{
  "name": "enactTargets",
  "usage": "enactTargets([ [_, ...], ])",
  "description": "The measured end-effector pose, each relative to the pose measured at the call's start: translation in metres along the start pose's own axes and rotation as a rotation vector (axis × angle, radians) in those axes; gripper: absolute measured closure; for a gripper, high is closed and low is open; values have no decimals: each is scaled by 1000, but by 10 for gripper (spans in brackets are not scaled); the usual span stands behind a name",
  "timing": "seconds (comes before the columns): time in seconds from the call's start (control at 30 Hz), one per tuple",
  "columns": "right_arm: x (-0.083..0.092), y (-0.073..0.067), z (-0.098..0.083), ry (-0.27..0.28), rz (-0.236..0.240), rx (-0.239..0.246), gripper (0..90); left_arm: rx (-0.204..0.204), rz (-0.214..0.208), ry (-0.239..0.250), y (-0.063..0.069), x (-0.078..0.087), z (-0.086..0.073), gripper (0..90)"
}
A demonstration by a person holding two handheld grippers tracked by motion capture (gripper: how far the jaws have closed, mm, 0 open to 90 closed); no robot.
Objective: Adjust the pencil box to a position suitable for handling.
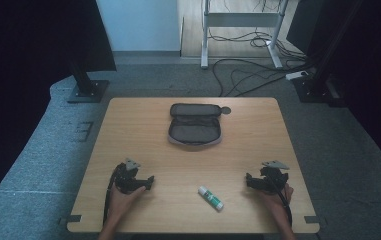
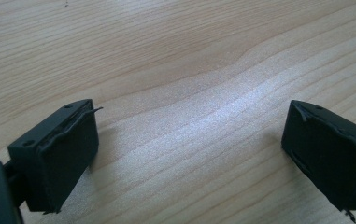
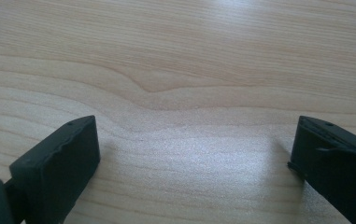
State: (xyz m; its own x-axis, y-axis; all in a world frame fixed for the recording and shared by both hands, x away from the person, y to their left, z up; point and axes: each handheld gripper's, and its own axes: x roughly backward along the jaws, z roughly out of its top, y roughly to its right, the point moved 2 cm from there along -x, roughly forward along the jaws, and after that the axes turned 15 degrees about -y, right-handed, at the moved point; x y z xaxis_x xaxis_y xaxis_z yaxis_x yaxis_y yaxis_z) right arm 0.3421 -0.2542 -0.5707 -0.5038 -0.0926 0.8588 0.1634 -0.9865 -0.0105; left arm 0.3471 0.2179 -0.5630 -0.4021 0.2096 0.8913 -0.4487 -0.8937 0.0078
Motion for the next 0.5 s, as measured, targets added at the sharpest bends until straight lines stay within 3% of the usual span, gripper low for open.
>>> enactTargets([
  [0.5,4,0,-6,8,4,5,37,-5,-2,-1,-1,-1,1,35],
])
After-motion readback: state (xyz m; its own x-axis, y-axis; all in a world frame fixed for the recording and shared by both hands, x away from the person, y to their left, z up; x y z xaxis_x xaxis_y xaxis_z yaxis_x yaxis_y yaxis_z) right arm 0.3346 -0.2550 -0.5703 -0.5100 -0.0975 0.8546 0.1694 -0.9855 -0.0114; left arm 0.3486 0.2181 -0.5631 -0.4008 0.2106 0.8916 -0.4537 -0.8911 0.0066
